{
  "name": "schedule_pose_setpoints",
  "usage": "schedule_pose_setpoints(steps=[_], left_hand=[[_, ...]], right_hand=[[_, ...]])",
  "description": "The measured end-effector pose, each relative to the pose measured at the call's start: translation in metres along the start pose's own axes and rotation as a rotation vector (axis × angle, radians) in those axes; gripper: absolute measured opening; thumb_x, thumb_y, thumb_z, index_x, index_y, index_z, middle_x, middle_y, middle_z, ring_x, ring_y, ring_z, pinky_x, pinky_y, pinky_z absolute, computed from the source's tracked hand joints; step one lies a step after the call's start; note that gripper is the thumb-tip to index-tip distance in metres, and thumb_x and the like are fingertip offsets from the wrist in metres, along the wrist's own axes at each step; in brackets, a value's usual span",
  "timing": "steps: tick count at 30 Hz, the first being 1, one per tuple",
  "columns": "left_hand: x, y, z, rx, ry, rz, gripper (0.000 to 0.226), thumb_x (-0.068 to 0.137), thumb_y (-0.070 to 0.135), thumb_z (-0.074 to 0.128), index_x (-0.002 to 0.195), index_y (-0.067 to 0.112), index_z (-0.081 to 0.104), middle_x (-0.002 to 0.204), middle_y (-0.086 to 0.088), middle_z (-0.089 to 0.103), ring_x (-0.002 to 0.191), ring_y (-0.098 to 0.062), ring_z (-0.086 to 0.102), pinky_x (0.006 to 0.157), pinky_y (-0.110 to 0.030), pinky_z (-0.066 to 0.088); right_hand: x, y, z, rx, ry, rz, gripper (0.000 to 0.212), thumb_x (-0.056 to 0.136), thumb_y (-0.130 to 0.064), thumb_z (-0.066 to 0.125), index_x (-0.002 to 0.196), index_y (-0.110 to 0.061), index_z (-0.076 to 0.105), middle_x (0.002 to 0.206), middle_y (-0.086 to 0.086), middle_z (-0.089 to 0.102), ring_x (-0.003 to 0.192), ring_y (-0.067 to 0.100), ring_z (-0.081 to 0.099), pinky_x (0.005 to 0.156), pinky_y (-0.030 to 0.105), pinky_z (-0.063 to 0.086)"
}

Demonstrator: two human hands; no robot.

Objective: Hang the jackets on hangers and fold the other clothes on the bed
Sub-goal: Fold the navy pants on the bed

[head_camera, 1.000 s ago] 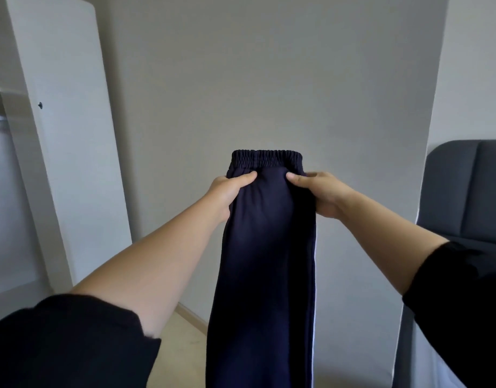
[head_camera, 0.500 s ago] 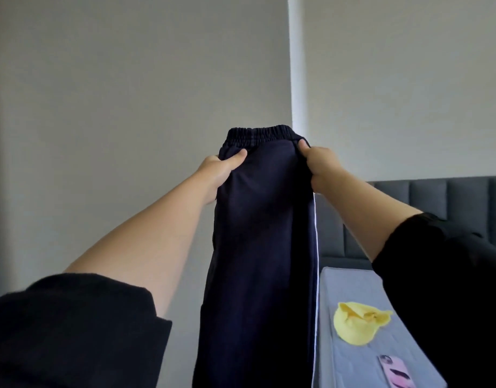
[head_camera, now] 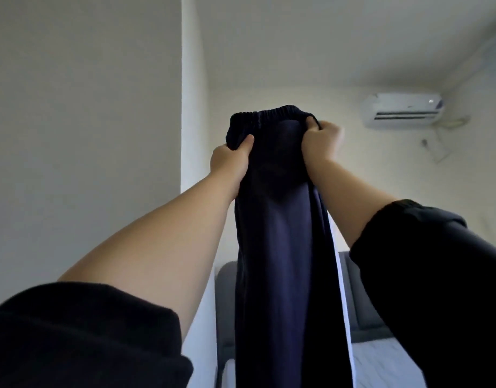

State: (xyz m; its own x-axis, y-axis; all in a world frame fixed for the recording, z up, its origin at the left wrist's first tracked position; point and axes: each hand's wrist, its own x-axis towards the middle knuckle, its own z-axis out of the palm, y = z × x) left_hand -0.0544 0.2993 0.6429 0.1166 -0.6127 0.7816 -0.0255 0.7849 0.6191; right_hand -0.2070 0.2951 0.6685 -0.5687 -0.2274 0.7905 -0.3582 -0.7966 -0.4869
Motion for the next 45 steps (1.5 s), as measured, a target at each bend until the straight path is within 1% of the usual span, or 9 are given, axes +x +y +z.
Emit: schedule_pose_setpoints(steps=[7, 12, 18, 25, 31, 34, 38, 42, 45], left_hand=[[0.006, 0.034, 0.047, -0.231, -0.075, -0.033, 0.027, 0.089, 0.041, 0.064, 0.096, 0.015, 0.061, 0.099, -0.001, 0.066, 0.091, -0.022, 0.065, 0.084, -0.035, 0.055], [0.002, 0.005, 0.034, -0.277, -0.062, -0.157, 0.036, 0.085, 0.043, 0.068, 0.105, 0.014, 0.058, 0.104, -0.001, 0.064, 0.095, -0.022, 0.064, 0.088, -0.035, 0.053], [-0.047, -0.121, 0.010, -0.136, -0.017, -0.432, 0.054, 0.085, 0.041, 0.068, 0.124, 0.005, 0.055, 0.114, -0.005, 0.063, 0.102, -0.025, 0.062, 0.095, -0.037, 0.050], [-0.113, -0.289, -0.044, 0.108, 0.094, -0.707, 0.049, 0.085, 0.039, 0.068, 0.121, 0.007, 0.058, 0.113, -0.006, 0.064, 0.100, -0.025, 0.062, 0.085, -0.032, 0.051], [-0.174, -0.421, -0.097, 0.313, 0.196, -0.839, 0.026, 0.081, 0.029, 0.073, 0.098, 0.011, 0.065, 0.088, -0.001, 0.065, 0.083, -0.022, 0.062, 0.072, -0.027, 0.047], [-0.210, -0.475, -0.110, 0.483, 0.143, -0.820, 0.016, 0.079, 0.027, 0.073, 0.071, 0.020, 0.061, 0.069, 0.006, 0.060, 0.070, -0.018, 0.059, 0.059, -0.023, 0.043], [-0.258, -0.527, -0.116, 0.682, 0.058, -0.769, 0.016, 0.077, 0.031, 0.070, 0.082, 0.021, 0.059, 0.071, 0.013, 0.058, 0.065, -0.009, 0.054, 0.054, -0.023, 0.037], [-0.311, -0.551, -0.115, 0.734, 0.040, -0.676, 0.017, 0.079, 0.031, 0.066, 0.084, 0.027, 0.050, 0.073, 0.016, 0.056, 0.066, 0.001, 0.050, 0.052, -0.019, 0.034], [-0.361, -0.552, -0.108, 0.745, -0.051, -0.574, 0.017, 0.082, 0.032, 0.063, 0.081, 0.031, 0.046, 0.071, 0.014, 0.056, 0.066, -0.005, 0.054, 0.054, -0.024, 0.040]], right_hand=[[0.045, -0.033, -0.035, -0.156, 0.132, -0.165, 0.048, 0.095, -0.022, 0.051, 0.051, -0.015, 0.032, 0.049, -0.004, 0.032, 0.045, 0.012, 0.027, 0.039, 0.022, 0.022], [0.039, -0.019, -0.029, -0.314, -0.038, -0.174, 0.044, 0.093, -0.021, 0.053, 0.054, -0.014, 0.035, 0.052, -0.002, 0.040, 0.046, 0.014, 0.035, 0.042, 0.025, 0.024], [-0.033, 0.105, -0.013, -0.478, -0.364, 0.007, 0.034, 0.095, -0.020, 0.052, 0.065, -0.008, 0.044, 0.056, 0.002, 0.043, 0.050, 0.014, 0.039, 0.038, 0.020, 0.026], [-0.170, 0.278, 0.019, -0.427, -0.662, 0.322, 0.033, 0.095, -0.014, 0.051, 0.062, -0.009, 0.049, 0.054, -0.001, 0.042, 0.052, 0.012, 0.037, 0.043, 0.023, 0.030], [-0.292, 0.387, 0.032, -0.363, -0.860, 0.617, 0.033, 0.083, 0.006, 0.047, 0.069, -0.017, 0.064, 0.061, -0.001, 0.056, 0.054, 0.010, 0.051, 0.040, 0.012, 0.040], [-0.343, 0.435, 0.028, -0.404, -0.900, 0.711, 0.029, 0.083, 0.008, 0.045, 0.082, -0.008, 0.069, 0.066, 0.000, 0.058, 0.064, 0.015, 0.053, 0.049, 0.017, 0.045], [-0.399, 0.487, 0.012, -0.444, -0.925, 0.824, 0.041, 0.082, 0.011, 0.036, 0.087, -0.013, 0.069, 0.088, 0.012, 0.065, 0.098, 0.023, 0.055, 0.090, 0.035, 0.052], [-0.436, 0.506, -0.018, -0.404, -0.947, 0.899, 0.034, 0.084, 0.008, 0.045, 0.096, -0.010, 0.071, 0.069, -0.002, 0.063, 0.060, 0.006, 0.057, 0.052, 0.014, 0.047], [-0.457, 0.514, -0.054, -0.405, -0.965, 0.979, 0.036, 0.084, 0.008, 0.045, 0.083, -0.018, 0.070, 0.060, -0.006, 0.061, 0.051, 0.005, 0.054, 0.050, 0.019, 0.044]])
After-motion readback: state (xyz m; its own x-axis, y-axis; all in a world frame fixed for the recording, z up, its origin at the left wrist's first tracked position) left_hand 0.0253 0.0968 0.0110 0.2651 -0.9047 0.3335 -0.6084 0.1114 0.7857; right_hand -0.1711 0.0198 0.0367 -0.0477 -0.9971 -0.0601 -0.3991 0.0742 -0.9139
